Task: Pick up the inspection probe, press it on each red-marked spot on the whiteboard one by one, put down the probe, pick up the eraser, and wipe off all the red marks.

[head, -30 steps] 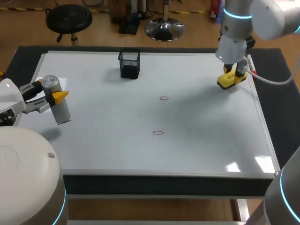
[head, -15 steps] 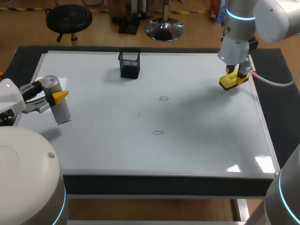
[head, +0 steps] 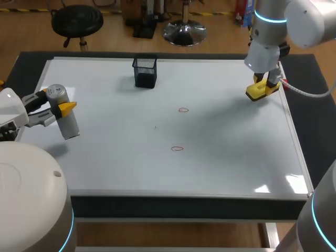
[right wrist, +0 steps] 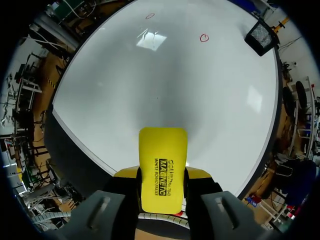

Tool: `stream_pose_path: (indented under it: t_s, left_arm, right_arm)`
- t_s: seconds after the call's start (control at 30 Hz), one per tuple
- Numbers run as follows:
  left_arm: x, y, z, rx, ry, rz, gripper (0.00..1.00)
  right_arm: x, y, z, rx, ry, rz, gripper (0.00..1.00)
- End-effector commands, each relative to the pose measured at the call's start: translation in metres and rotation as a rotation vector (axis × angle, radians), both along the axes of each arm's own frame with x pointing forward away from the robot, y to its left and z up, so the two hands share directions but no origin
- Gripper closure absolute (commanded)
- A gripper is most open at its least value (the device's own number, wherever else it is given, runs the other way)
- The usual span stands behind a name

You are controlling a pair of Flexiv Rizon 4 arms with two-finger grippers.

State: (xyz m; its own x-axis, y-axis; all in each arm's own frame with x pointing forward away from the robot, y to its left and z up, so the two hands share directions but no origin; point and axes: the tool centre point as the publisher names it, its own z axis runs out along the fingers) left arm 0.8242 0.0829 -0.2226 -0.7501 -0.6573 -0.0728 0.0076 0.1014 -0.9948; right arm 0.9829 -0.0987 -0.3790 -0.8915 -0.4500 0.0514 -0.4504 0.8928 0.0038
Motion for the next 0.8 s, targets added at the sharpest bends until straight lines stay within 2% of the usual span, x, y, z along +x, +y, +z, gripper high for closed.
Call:
stream_pose_path:
  t_s: [0.03, 0.3, 0.8]
  left_arm:
    - [0.002, -0.018, 0.001, -0.01, -0.01, -0.031, 1.0]
    - [0.01, -0.08, 0.013, -0.006, -0.028, -0.176, 1.0]
    - [0.036, -0.188, 0.01, -0.032, -0.012, -0.399, 1.0]
  right_arm:
    - [0.0, -0.001, 0.001, -0.003, 0.0, 0.002, 1.0]
    - [0.0, -0.001, 0.001, -0.003, 0.0, 0.002, 1.0]
    - [0.0, -0.001, 0.001, -0.003, 0.0, 0.002, 1.0]
